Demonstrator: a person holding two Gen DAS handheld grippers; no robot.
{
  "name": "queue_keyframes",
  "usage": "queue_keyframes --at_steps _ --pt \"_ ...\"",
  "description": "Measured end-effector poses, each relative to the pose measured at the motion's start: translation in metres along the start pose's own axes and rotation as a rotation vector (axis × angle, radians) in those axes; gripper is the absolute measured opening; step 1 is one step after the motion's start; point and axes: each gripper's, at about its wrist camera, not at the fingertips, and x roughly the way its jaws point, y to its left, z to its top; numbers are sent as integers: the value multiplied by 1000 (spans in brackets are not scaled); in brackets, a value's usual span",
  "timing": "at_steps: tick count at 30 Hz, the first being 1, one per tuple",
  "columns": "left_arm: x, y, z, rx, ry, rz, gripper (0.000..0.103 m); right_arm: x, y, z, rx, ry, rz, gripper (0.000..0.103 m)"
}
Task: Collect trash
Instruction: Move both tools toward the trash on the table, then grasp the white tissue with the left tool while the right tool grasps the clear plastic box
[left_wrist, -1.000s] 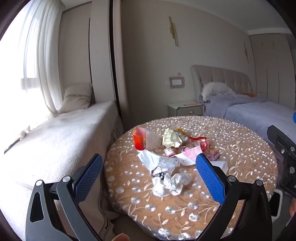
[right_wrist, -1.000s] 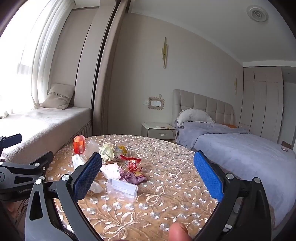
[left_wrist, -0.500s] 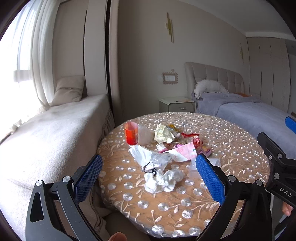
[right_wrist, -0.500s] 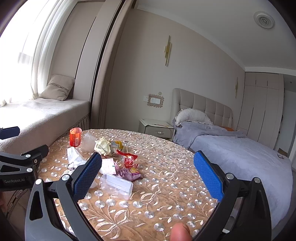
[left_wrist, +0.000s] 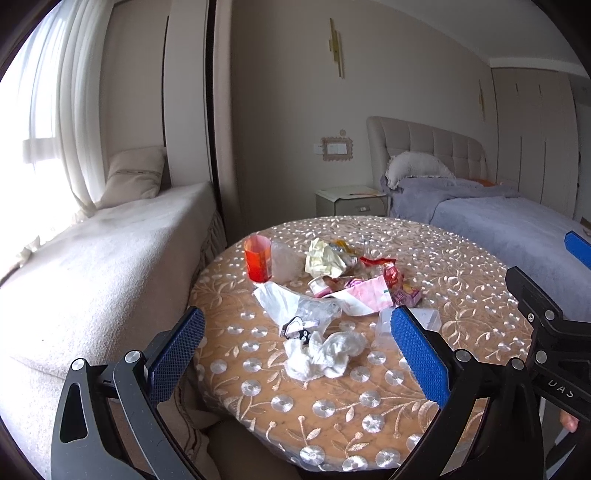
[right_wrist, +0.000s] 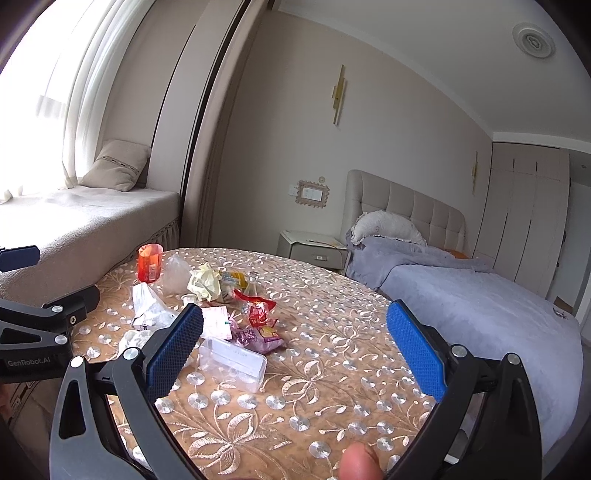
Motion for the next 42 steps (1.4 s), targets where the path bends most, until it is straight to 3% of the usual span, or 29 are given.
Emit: queue_keyframes --at_steps 17,24,35,42 --pt "13 -3 -6 3 31 -27 99 10 0 -3 8 34 38 99" --pt "25 4 -12 -21 32 10 99 24 6 -10 -4 52 103 99" --pt "87 -7 -36 6 188 -74 99 68 -1 -29 -6 146 134 99" --pt "131 -11 -48 -21 293 -86 99 95 -4 -41 -1 207 162 99"
